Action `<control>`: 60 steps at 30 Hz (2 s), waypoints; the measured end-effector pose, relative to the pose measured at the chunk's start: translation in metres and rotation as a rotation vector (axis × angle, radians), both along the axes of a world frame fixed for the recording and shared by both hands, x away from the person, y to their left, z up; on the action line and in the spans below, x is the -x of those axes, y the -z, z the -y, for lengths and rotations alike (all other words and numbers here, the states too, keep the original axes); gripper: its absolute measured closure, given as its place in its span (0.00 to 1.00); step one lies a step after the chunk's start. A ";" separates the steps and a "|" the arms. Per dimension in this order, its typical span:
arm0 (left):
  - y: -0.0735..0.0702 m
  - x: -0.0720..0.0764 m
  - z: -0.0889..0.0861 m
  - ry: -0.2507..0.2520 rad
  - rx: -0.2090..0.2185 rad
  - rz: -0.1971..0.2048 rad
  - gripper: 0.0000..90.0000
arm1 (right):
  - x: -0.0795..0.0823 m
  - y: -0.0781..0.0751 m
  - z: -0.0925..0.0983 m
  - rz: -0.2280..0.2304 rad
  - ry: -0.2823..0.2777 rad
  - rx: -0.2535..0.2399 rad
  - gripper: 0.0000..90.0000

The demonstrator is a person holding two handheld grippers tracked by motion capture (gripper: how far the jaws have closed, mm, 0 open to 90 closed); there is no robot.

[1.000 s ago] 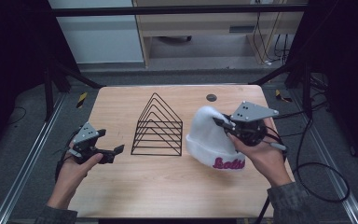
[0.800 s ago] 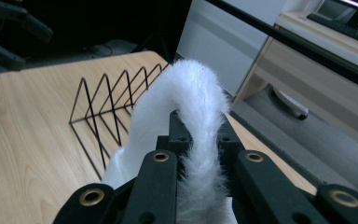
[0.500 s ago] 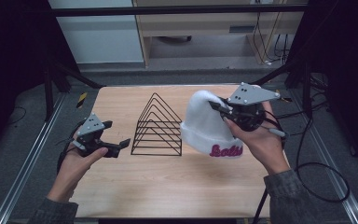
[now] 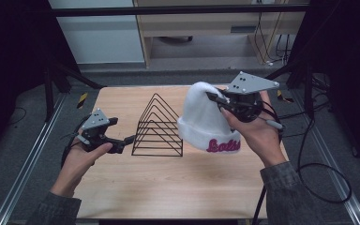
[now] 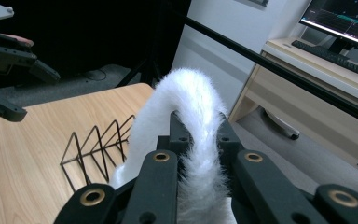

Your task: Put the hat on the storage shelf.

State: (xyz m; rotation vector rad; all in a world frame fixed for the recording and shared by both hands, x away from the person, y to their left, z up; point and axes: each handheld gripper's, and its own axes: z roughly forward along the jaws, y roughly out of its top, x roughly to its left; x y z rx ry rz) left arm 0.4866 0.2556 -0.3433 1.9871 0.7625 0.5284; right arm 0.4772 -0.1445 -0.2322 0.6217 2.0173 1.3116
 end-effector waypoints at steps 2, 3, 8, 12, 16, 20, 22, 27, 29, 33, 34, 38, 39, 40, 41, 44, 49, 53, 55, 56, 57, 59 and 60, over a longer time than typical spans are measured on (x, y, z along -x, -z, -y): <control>-0.003 0.000 -0.001 -0.001 -0.001 0.004 0.07 | -0.002 -0.004 -0.002 0.003 0.000 -0.009 0.92; -0.003 0.000 -0.001 -0.001 -0.001 0.004 0.07 | -0.003 -0.005 -0.003 0.006 0.000 -0.011 0.92; -0.006 0.001 0.000 0.002 -0.003 0.012 0.07 | -0.006 -0.013 -0.006 0.017 -0.001 -0.018 0.92; -0.009 -0.002 0.003 0.005 -0.002 0.016 0.07 | -0.009 -0.022 -0.010 0.029 -0.005 -0.031 0.92; -0.016 -0.005 0.009 0.007 0.005 0.032 0.11 | -0.013 -0.030 -0.016 0.040 -0.012 -0.046 0.92; -0.021 -0.008 0.017 0.030 0.002 0.039 0.12 | -0.018 -0.036 -0.023 0.046 -0.021 -0.049 0.92; -0.026 -0.012 0.024 0.046 -0.002 0.046 0.14 | -0.021 -0.040 -0.032 0.051 -0.031 -0.051 0.92; -0.032 -0.019 0.036 0.066 0.004 0.050 0.18 | -0.027 -0.046 -0.050 0.056 -0.058 -0.051 0.92; -0.033 -0.021 0.037 0.069 0.009 0.045 0.21 | -0.029 -0.047 -0.057 0.056 -0.069 -0.052 0.92; -0.033 -0.027 0.044 0.091 0.029 0.026 0.23 | -0.030 -0.050 -0.069 0.057 -0.095 -0.061 0.92; -0.033 -0.028 0.046 0.093 0.015 0.030 0.23 | -0.030 -0.050 -0.069 0.057 -0.095 -0.061 0.92; -0.035 -0.031 0.051 0.114 0.048 0.005 0.27 | -0.031 -0.051 -0.081 0.056 -0.125 -0.064 0.92; -0.036 -0.033 0.051 0.106 0.048 0.001 0.28 | -0.031 -0.051 -0.083 0.055 -0.130 -0.065 0.92; -0.035 -0.035 0.051 0.101 0.050 -0.006 0.29 | -0.030 -0.051 -0.084 0.054 -0.133 -0.065 0.92; -0.035 -0.036 0.051 0.096 0.053 -0.016 0.30 | -0.030 -0.051 -0.085 0.054 -0.136 -0.066 0.92; -0.033 -0.040 0.051 0.102 0.081 -0.047 0.41 | -0.030 -0.049 -0.088 0.049 -0.146 -0.063 0.92; -0.034 -0.041 0.055 0.101 0.070 -0.036 0.74 | -0.031 -0.047 -0.089 0.049 -0.155 -0.056 0.92; -0.037 -0.038 0.057 0.080 0.029 0.012 0.83 | -0.032 -0.047 -0.086 0.052 -0.150 -0.058 0.92; -0.038 -0.036 0.057 0.056 0.010 0.039 0.84 | -0.033 -0.045 -0.083 0.053 -0.147 -0.057 0.92; -0.040 -0.034 0.058 0.027 -0.005 0.072 0.85 | -0.036 -0.043 -0.080 0.049 -0.138 -0.063 0.92; -0.040 -0.034 0.058 0.027 -0.005 0.072 0.85 | -0.036 -0.043 -0.080 0.049 -0.138 -0.063 0.92; -0.040 -0.034 0.058 0.006 -0.020 0.088 0.85 | -0.039 -0.040 -0.078 0.045 -0.134 -0.070 0.92; -0.040 -0.034 0.058 -0.004 -0.026 0.098 0.85 | -0.044 -0.037 -0.077 0.037 -0.131 -0.072 0.92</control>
